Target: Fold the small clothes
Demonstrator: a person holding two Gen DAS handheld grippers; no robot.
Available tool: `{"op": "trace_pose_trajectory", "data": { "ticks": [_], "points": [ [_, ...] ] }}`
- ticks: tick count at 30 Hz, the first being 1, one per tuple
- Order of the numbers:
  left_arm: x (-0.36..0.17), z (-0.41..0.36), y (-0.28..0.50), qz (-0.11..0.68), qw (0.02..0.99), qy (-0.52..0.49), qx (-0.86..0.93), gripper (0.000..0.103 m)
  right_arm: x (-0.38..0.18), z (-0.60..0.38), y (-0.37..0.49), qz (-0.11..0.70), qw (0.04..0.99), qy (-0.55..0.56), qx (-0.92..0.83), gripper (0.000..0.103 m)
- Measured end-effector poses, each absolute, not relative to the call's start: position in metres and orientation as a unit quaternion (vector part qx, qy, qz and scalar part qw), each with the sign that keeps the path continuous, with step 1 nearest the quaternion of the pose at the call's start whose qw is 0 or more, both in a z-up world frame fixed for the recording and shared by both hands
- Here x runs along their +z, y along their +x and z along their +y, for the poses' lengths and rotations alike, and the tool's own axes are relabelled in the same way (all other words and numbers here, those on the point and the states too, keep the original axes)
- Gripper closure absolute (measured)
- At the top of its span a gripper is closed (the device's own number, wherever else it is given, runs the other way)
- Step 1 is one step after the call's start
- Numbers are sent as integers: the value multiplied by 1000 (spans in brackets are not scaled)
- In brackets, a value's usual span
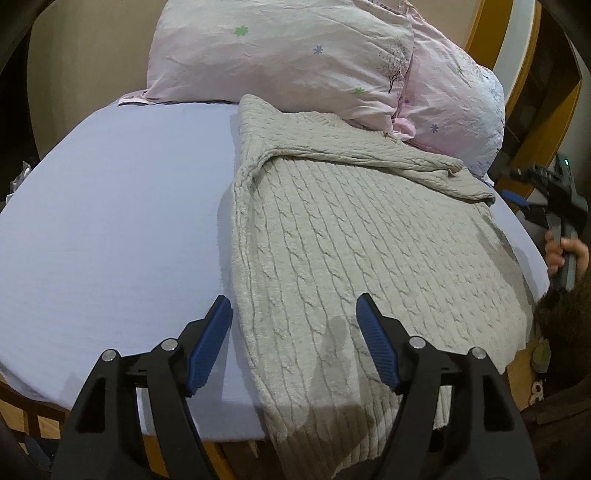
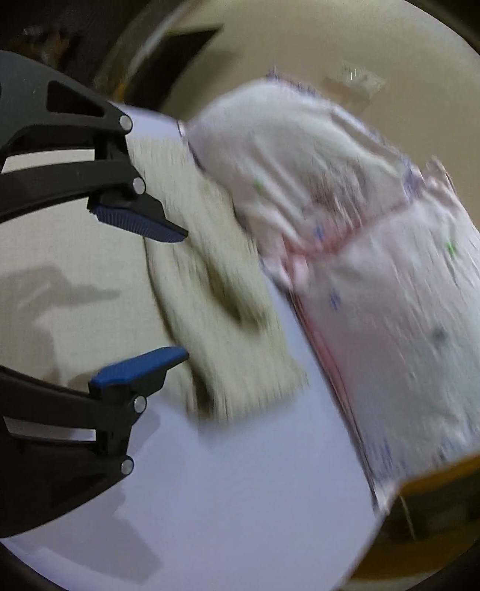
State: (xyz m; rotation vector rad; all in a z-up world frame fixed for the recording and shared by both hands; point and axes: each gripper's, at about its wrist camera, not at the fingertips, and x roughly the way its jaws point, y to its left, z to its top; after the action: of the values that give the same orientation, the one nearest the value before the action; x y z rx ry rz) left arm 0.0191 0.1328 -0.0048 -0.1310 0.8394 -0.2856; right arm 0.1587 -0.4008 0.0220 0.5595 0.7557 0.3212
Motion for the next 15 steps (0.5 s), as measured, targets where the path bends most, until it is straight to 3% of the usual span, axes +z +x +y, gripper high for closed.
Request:
{"op": "trace_pose_trajectory", "data": {
  "ticks": [3,5,8,9,10,15],
  "points": [
    [-1,136,14,392,906,-77,-137,32,16,-366,192,402,847,289,195,45],
    [2,140,10,384,909,-87,-137,32,6,-342,220,436,828,296,192,53],
    [7,146,4,373,913,-92,-134,32,-11,-329,251,463,816,308,155,66],
    [8,147,3,371,914,-93,-134,32,-14,-328,255,463,819,308,142,81],
    [9,149,2,368,915,-95,-133,31,-15,-327,258,460,824,302,132,90],
    [8,158,4,364,916,-102,-134,31,15,-317,237,393,881,230,127,103]
  ]
}}
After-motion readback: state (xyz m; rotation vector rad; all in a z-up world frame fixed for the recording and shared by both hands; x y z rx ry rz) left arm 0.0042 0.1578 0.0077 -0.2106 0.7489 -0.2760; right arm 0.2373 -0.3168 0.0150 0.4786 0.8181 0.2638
